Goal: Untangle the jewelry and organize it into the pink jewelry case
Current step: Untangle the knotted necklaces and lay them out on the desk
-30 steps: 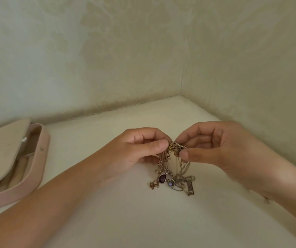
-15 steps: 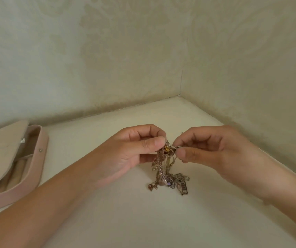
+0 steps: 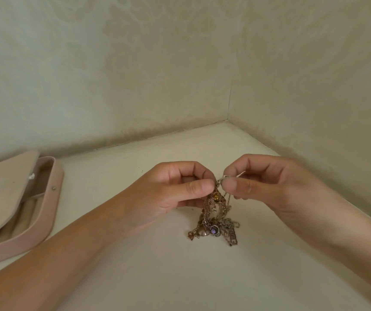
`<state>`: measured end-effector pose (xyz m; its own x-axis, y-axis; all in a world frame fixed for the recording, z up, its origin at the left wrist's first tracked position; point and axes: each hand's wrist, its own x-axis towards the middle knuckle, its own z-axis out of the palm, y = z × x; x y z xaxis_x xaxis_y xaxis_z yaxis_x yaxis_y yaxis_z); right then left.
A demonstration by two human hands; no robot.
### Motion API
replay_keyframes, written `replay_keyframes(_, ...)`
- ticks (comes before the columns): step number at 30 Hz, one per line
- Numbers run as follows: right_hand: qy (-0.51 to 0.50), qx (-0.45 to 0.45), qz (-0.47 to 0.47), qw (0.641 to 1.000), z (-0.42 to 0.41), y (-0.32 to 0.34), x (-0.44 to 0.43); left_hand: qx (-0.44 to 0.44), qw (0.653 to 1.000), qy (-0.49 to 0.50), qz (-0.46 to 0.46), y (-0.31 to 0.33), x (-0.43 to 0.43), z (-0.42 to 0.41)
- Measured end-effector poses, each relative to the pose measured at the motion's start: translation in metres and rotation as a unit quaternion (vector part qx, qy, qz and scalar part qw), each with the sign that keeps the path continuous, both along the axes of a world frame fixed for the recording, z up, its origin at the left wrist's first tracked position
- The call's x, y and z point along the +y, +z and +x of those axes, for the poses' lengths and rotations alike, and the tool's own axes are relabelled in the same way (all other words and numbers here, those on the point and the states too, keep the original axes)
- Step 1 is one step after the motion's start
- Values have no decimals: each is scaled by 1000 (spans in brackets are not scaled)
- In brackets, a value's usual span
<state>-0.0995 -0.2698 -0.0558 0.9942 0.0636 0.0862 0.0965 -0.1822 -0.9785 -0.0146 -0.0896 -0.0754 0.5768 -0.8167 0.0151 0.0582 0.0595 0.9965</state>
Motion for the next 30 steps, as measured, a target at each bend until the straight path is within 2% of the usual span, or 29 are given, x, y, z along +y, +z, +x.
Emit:
replay_keyframes(3, 1, -9, -25, 1000, 0, 0, 0, -8, 1000, -6, 4, 1, 1, 0)
replay_keyframes(6, -4, -12, -6, 1000, 0, 3, 1, -30, 1000, 1, 8, 2, 0, -1)
replay_keyframes(15, -13, -15, 23, 1000, 0, 4, 1, -124, 988, 91, 19, 6, 0, -5)
replay_keyframes(18, -14, -6, 12, 1000, 0, 4, -1, -107, 992, 73, 10, 4, 1, -1)
replay_keyframes(22, -4, -3, -4, 1000, 1, 3, -1, -37, 998, 50, -21, 2, 1, 1)
replay_keyframes(27, 15, 26, -29, 999, 0, 2, 0, -24, 999, 20, -26, 4, 0, -1)
replay_keyframes(30, 50, 67, 19, 996, -2, 3, 1, -24, 999, 13, -30, 5, 0, -2)
